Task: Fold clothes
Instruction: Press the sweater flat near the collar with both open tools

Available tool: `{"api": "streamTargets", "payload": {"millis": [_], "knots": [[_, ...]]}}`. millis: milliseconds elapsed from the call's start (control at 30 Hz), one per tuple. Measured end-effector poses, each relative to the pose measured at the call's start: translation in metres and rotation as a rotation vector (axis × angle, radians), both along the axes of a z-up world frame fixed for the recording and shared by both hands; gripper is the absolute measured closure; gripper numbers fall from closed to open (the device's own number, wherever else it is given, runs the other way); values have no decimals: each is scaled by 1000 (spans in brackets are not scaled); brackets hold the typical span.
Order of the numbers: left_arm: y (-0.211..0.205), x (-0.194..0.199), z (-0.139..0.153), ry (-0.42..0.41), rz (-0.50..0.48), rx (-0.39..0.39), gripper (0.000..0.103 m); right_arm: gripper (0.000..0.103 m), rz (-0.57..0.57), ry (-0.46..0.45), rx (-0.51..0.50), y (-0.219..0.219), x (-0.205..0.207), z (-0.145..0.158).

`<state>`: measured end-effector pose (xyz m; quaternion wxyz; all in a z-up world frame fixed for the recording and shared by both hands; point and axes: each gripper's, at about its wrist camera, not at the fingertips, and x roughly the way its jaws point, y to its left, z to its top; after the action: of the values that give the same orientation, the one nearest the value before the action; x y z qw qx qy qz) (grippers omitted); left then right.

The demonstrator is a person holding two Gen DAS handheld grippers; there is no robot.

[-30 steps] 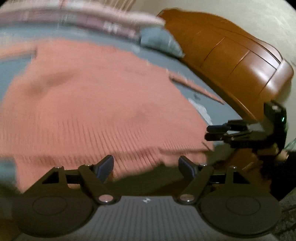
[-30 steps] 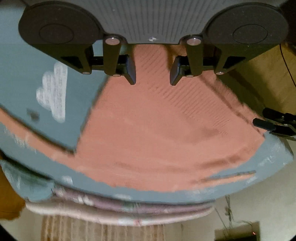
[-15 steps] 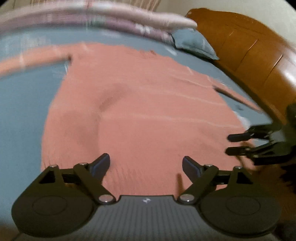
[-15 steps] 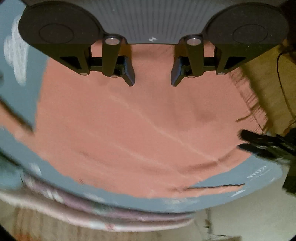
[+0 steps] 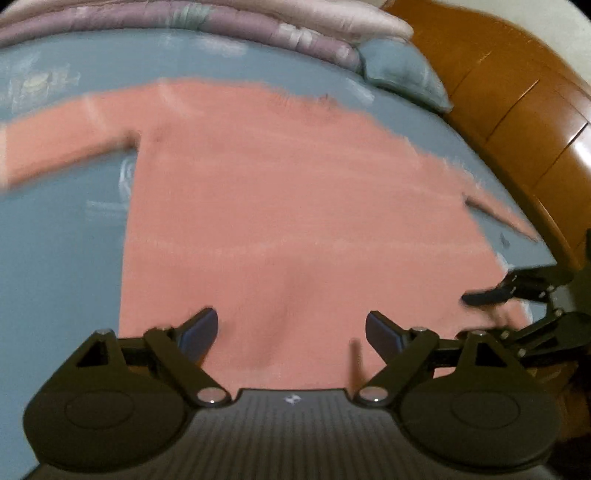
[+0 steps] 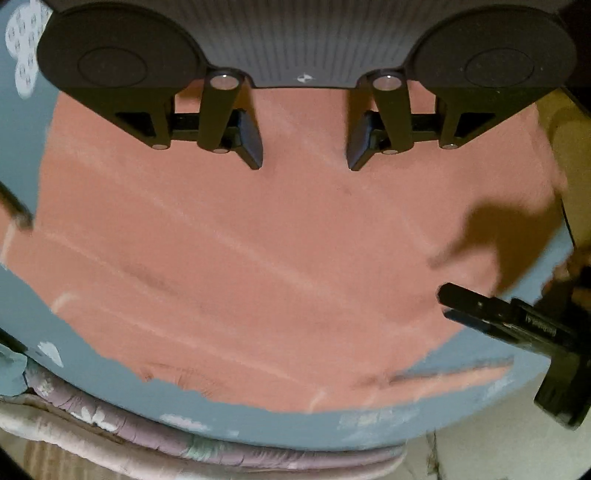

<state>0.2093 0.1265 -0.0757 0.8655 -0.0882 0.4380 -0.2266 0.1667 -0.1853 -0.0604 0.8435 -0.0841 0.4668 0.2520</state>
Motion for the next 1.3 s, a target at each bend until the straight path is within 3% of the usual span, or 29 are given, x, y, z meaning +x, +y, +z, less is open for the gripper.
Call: {"api": "streamTargets", "payload": {"millis": [33, 100, 167, 333, 400, 500, 567, 633, 767, 933, 1033, 1100, 1167, 1300], "knots": [[5, -11, 2, 16, -4, -13, 15, 31, 4, 18, -16, -1, -5, -2], [16, -26, 7, 62, -8, -41, 15, 30, 13, 53, -47, -3, -15, -5], [29, -16, 19, 119, 2, -68, 15, 30, 10, 71, -69, -2, -8, 0], [34, 52, 47, -58, -30, -52, 15, 31, -98, -64, 15, 3, 67, 27], [24, 87, 39, -82, -46, -64, 15, 31, -173, -103, 38, 7, 110, 29], [7, 116, 21, -92, -54, 17, 15, 31, -223, -131, 19, 19, 157, 12], [-2, 119, 1, -36, -82, 75, 15, 30, -229, -68, -18, 26, 164, -7], [-3, 98, -2, -91, -125, 110, 12, 27, -220, -58, -29, 25, 146, -13], [8, 89, 9, -63, -169, 105, 10, 25, -243, -16, 5, 8, 125, -3], [-7, 139, 39, -121, -142, 13, 10, 25, -324, -96, -44, -5, 167, 19], [-43, 175, 46, -195, -179, 37, 10, 24, -338, -140, -102, -11, 204, 12], [-66, 200, 34, -180, -186, 82, 10, 24, -340, -123, -117, -17, 228, -4], [-83, 226, 13, -125, -160, 144, 12, 18, -337, -110, -111, -23, 249, -18], [-96, 251, -16, -167, -144, 223, 7, 7, -300, -123, -51, -30, 274, -23]]}}
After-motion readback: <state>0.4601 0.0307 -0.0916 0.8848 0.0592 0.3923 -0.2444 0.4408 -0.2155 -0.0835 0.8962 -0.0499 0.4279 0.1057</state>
